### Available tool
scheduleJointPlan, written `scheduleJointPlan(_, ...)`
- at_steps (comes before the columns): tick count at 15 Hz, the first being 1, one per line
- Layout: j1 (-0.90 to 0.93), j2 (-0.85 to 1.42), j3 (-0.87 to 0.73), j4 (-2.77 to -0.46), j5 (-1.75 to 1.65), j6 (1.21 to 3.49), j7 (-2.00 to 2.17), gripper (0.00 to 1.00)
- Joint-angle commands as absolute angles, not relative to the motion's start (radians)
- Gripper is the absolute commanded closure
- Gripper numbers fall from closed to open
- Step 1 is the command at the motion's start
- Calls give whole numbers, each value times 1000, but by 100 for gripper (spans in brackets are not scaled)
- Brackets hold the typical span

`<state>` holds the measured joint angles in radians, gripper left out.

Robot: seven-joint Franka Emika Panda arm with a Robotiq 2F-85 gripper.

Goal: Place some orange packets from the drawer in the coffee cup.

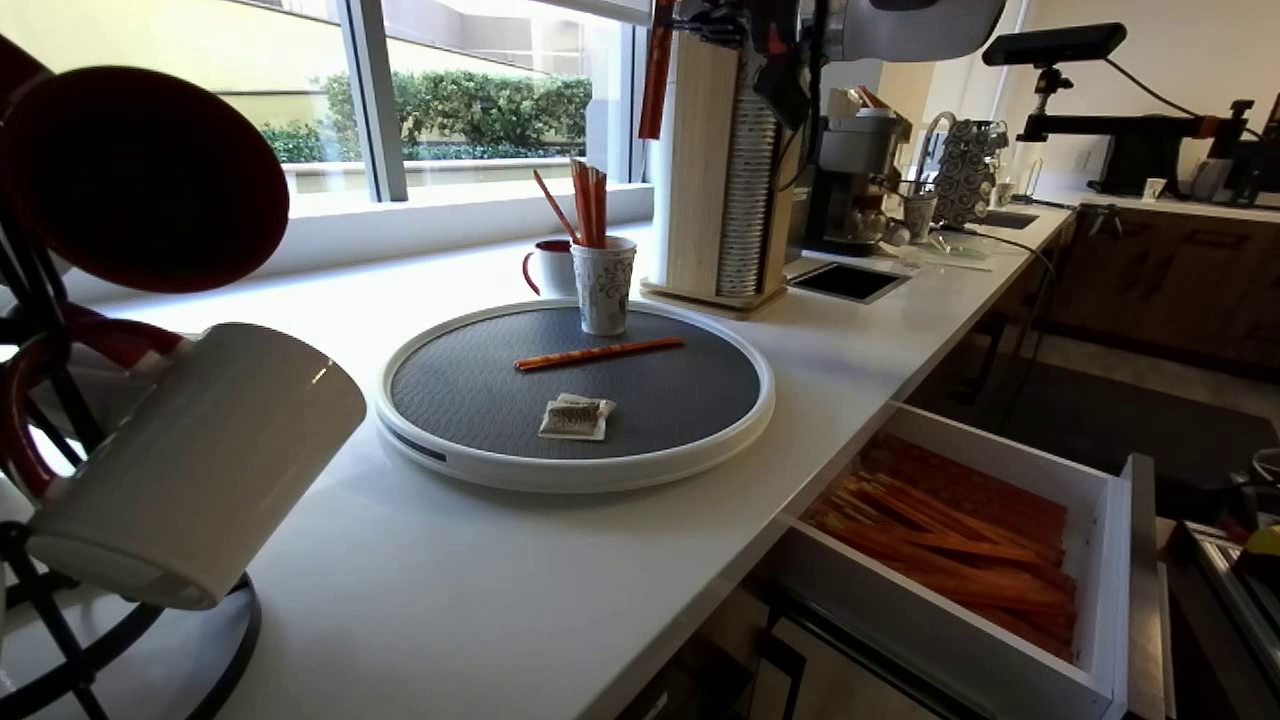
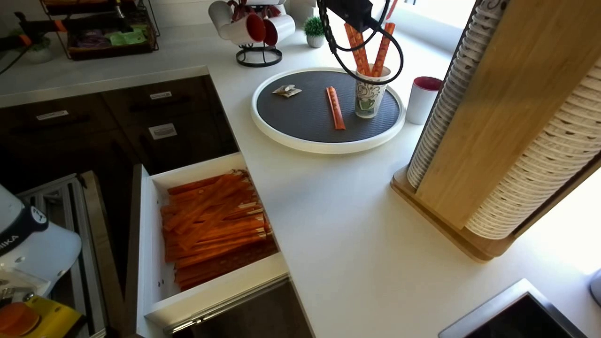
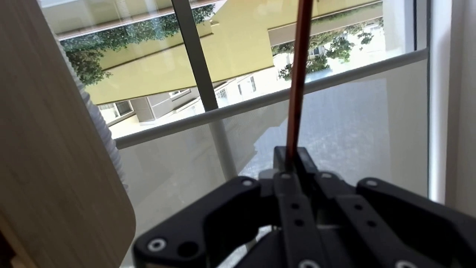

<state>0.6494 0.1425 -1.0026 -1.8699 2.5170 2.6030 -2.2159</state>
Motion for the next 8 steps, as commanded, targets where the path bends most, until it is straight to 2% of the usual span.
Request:
scheduleJointPlan(1, 646, 127, -1017, -1916, 2517, 2568, -2253, 98)
scheduleJointPlan(2, 645, 142, -1008, -1881, 2516, 2598, -2225, 93)
scheduleJointPlan(8, 642, 142, -1010, -1894, 2516, 2596, -2230, 93)
